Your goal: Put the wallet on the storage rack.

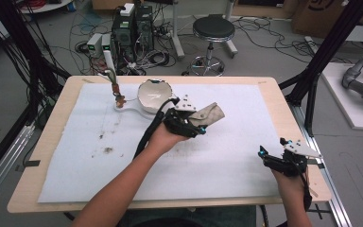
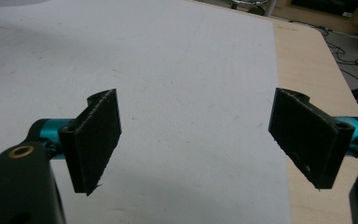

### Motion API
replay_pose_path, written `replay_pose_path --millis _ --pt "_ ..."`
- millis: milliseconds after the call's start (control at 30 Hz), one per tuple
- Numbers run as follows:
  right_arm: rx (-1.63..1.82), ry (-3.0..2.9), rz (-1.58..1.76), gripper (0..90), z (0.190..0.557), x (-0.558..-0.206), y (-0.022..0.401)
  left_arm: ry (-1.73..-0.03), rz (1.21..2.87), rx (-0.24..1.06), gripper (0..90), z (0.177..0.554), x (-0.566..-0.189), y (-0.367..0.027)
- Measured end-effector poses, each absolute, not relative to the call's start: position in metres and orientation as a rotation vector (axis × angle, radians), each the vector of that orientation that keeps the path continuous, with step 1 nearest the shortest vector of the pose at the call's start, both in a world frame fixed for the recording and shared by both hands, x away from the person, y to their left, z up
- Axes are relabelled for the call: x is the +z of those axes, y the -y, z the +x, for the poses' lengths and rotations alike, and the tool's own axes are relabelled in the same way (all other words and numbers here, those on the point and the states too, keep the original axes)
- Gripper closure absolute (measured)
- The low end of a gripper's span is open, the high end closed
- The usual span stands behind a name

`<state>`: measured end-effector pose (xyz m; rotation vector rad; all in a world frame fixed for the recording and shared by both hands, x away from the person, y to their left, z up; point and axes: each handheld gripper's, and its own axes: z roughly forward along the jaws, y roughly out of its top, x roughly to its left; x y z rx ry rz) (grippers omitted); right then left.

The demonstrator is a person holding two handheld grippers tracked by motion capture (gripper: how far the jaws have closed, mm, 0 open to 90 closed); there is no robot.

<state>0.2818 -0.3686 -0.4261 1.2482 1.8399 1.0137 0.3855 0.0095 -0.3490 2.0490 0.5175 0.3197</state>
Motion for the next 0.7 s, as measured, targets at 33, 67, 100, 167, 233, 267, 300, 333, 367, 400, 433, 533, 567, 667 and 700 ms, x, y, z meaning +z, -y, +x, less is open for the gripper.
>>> replay_pose_path --millis 33,67,100,167,233,267,300,333,367,400,433,533,567,667,700 --pt "1.017 -1.843 1.243 17.1 0.283 -0.426 0.367 -0.525 2.044 0.330 38.1 0.386 -0.347 -0.015" --pt "1.017 -1.845 1.246 17.1 0.284 -0.426 0.366 -0.525 2.044 0.330 38.1 0.386 -0.347 -0.015" --pt "1.019 -1.847 1.244 17.1 0.286 -0.426 0.365 -0.540 2.037 0.349 38.1 0.389 -0.341 -0.027" --pt "1.022 -1.854 1.244 17.1 0.288 -0.426 0.363 -0.555 2.031 0.373 38.1 0.391 -0.337 -0.037" --pt "1.024 -1.859 1.236 17.1 0.290 -0.427 0.360 -0.574 2.019 0.386 38.1 0.393 -0.334 -0.045" --pt "1.024 -1.861 1.230 17.1 0.291 -0.427 0.360 -0.586 2.014 0.398 38.1 0.394 -0.333 -0.052" --pt "1.024 -1.867 1.224 17.1 0.292 -0.427 0.358 -0.586 2.014 0.398 38.1 0.394 -0.333 -0.052" --pt "1.025 -1.871 1.224 17.1 0.293 -0.427 0.357 -0.604 2.006 0.410 38.1 0.396 -0.331 -0.061" --pt "1.024 -1.873 1.217 17.1 0.293 -0.427 0.356 -0.617 1.993 0.416 38.1 0.398 -0.330 -0.067" --pt "1.026 -1.874 1.217 17.1 0.295 -0.427 0.355 -0.626 1.989 0.421 38.1 0.400 -0.330 -0.071" --pt "1.025 -1.877 1.211 17.1 0.296 -0.427 0.354 -0.633 1.988 0.428 38.1 0.401 -0.329 -0.076" --pt "1.029 -1.882 1.215 17.1 0.299 -0.427 0.352 -0.652 1.978 0.451 38.0 0.406 -0.326 -0.089" --pt "1.029 -1.884 1.211 17.1 0.300 -0.427 0.351 -0.658 1.974 0.456 38.1 0.406 -0.326 -0.093" --pt "1.029 -1.893 1.200 17.1 0.302 -0.427 0.348 -0.681 1.971 0.488 38.0 0.411 -0.324 -0.106" --pt "1.029 -1.893 1.200 17.1 0.302 -0.427 0.348 -0.681 1.971 0.488 38.0 0.411 -0.324 -0.106"
